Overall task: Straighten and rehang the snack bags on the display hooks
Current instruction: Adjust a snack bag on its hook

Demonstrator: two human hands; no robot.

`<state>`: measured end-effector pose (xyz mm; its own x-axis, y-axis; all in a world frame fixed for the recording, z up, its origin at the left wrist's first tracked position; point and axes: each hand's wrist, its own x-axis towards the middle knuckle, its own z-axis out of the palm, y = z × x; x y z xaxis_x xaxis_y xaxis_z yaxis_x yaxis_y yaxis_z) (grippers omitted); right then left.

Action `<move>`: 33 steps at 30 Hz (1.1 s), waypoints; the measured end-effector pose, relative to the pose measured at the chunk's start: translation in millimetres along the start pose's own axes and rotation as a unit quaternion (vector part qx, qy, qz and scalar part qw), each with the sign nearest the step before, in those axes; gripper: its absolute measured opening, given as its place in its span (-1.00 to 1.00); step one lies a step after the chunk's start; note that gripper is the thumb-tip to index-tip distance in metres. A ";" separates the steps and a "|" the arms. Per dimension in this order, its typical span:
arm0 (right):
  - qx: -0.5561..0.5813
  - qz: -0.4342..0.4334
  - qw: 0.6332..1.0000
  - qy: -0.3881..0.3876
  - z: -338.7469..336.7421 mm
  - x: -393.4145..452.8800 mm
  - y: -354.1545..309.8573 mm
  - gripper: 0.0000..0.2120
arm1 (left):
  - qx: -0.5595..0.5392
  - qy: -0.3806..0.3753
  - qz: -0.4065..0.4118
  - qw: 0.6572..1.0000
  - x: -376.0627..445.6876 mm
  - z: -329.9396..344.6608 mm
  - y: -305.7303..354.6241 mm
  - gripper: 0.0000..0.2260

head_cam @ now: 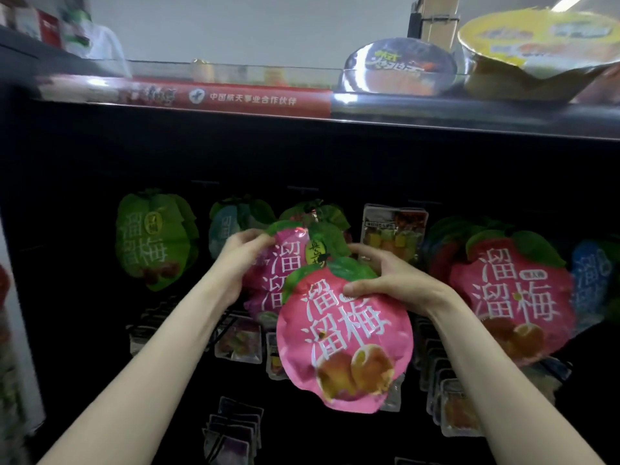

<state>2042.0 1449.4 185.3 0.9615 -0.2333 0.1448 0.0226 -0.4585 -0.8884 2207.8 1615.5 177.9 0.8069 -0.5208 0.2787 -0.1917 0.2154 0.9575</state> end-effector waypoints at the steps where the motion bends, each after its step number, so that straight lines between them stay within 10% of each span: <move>1: 0.000 0.006 1.000 0.004 0.8 1.4 0.4 -0.37 | 0.037 0.000 0.022 0.999 1.4 0.3 -0.8 -0.95; 10: 0.030 -0.001 0.999 0.033 3.7 12.7 -1.9 -0.41 | 0.192 -0.014 0.201 0.961 18.5 15.5 27.3 -0.94; 33: 0.008 -0.020 0.997 0.078 -10.0 19.8 -2.5 -0.41 | 0.165 0.083 0.258 0.948 38.0 34.7 21.1 -0.85</move>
<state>2058.3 1437.4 194.8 0.9058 -0.3456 0.2450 0.0655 -0.4571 -0.8870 2215.1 1571.6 211.3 0.6297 -0.2733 0.7272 -0.7272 0.1220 0.6755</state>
